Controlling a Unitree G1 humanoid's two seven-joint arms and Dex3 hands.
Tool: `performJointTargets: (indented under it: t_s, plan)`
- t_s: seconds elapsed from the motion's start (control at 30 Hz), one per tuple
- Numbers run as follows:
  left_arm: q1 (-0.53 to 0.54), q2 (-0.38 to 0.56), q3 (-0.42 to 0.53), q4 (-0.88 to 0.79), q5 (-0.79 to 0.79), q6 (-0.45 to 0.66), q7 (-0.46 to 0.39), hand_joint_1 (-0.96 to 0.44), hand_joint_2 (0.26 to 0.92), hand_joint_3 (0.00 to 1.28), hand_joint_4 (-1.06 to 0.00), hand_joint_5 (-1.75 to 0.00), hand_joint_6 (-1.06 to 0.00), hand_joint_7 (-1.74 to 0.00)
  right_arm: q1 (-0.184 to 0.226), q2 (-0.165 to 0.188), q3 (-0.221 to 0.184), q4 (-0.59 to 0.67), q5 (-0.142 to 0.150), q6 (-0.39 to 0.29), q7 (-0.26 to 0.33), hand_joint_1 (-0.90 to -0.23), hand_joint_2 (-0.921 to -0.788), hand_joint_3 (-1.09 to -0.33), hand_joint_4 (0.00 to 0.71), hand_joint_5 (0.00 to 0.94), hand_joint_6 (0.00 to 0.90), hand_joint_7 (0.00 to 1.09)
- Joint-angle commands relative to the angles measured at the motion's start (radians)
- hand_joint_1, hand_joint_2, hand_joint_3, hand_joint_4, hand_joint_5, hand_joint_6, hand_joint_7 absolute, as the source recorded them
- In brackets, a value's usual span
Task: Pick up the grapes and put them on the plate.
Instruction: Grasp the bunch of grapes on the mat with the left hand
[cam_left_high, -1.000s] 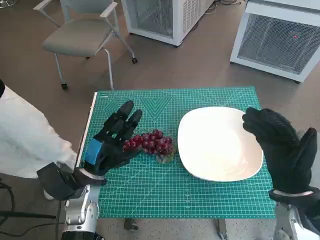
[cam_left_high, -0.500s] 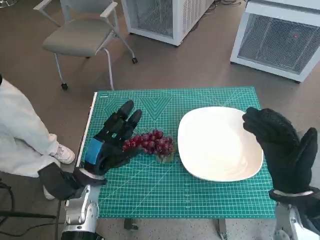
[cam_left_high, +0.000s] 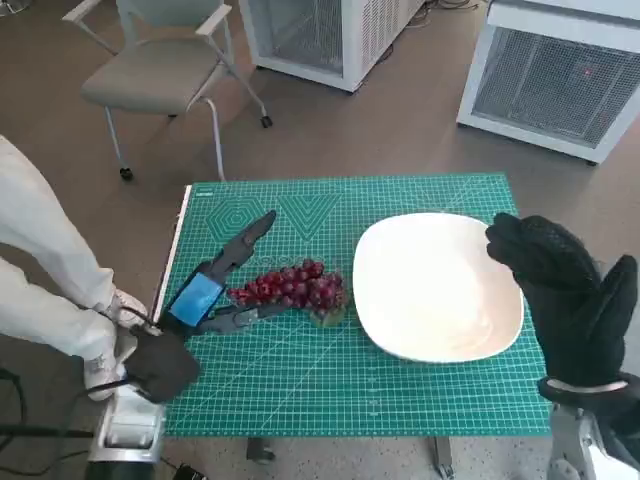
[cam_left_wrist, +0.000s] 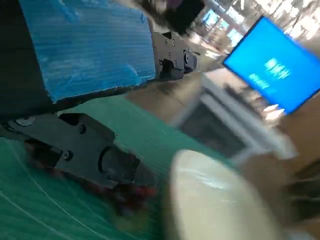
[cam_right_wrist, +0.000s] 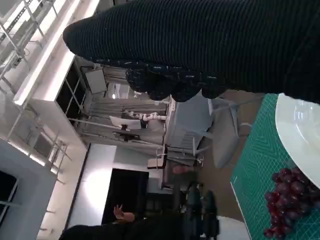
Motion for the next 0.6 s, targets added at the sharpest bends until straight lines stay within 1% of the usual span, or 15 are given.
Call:
performJointTargets:
  t_s: [0.03, 0.33, 0.5, 0.6]
  plan:
    - [0.024, 0.027, -0.055, -0.142, 0.088, 0.092, -0.009, -0.30, 0.737, 0.00, 0.00, 0.00, -0.13, -0.01, 0.011, -0.005, -0.002, 0.016, 0.002, 0.008, 0.007, -0.332, -0.921, -0.619, 0.414, 0.867, 0.222, 1.02]
    - [0.014, 0.031, -0.116, -0.194, 0.096, 0.218, -0.048, -0.30, 0.734, 0.00, 0.00, 0.00, -0.15, -0.02, 0.013, -0.002, 0.001, 0.014, 0.000, 0.005, 0.005, -0.332, -0.921, -0.619, 0.410, 0.866, 0.221, 1.02]
    - [-0.015, 0.026, -0.166, -0.187, 0.142, 0.282, -0.048, -0.28, 0.736, 0.00, 0.00, 0.00, -0.16, -0.02, 0.013, -0.004, 0.000, 0.015, 0.000, 0.004, 0.007, -0.332, -0.921, -0.619, 0.409, 0.867, 0.221, 1.02]
    - [-0.050, 0.017, -0.211, -0.164, 0.195, 0.334, -0.049, -0.27, 0.738, 0.00, 0.00, 0.00, -0.17, -0.02, 0.012, -0.006, -0.002, 0.018, 0.000, 0.003, 0.008, -0.332, -0.921, -0.619, 0.408, 0.867, 0.221, 1.02]
